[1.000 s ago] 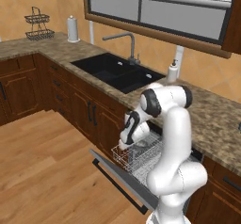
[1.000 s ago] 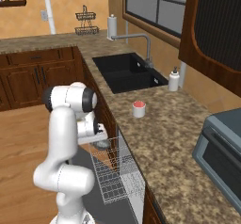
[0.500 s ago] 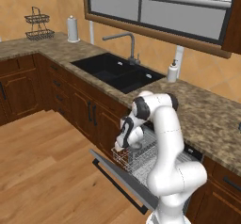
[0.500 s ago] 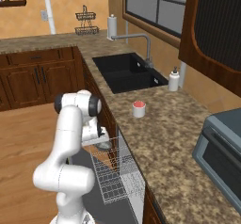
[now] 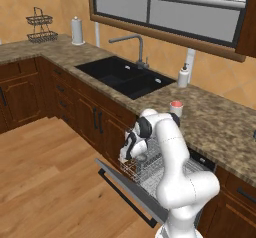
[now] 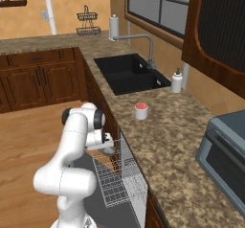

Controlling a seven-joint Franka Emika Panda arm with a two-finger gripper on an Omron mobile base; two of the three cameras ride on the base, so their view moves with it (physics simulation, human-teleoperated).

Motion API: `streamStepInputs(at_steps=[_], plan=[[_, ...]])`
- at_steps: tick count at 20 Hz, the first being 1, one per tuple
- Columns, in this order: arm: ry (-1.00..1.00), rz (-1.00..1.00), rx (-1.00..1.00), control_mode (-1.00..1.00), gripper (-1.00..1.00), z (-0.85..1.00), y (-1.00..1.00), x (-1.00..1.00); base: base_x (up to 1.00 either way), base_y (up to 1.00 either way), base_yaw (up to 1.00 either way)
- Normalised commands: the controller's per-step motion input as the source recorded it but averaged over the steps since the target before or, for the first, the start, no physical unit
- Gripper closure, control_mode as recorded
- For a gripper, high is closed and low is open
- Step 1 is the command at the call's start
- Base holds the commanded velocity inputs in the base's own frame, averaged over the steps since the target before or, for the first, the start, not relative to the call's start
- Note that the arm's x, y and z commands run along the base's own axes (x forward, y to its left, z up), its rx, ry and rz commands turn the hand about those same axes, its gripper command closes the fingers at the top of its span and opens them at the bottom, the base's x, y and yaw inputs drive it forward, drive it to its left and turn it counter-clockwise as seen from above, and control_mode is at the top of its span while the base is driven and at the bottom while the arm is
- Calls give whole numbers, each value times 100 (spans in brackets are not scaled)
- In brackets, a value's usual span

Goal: Pick up the cup and bowl from the counter, place them in the dishwasher, and close the dishwasher door.

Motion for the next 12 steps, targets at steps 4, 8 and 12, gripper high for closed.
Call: streamStepInputs(at_steps=[4,8,12], plan=[[0,-2,0,-100,100,-56,0,3,0,0,0],[-1,-1,0,-100,100,-46,0,0,0,0,0],[-3,0,0,-100,-100,-12,1,-11,0,0,0]])
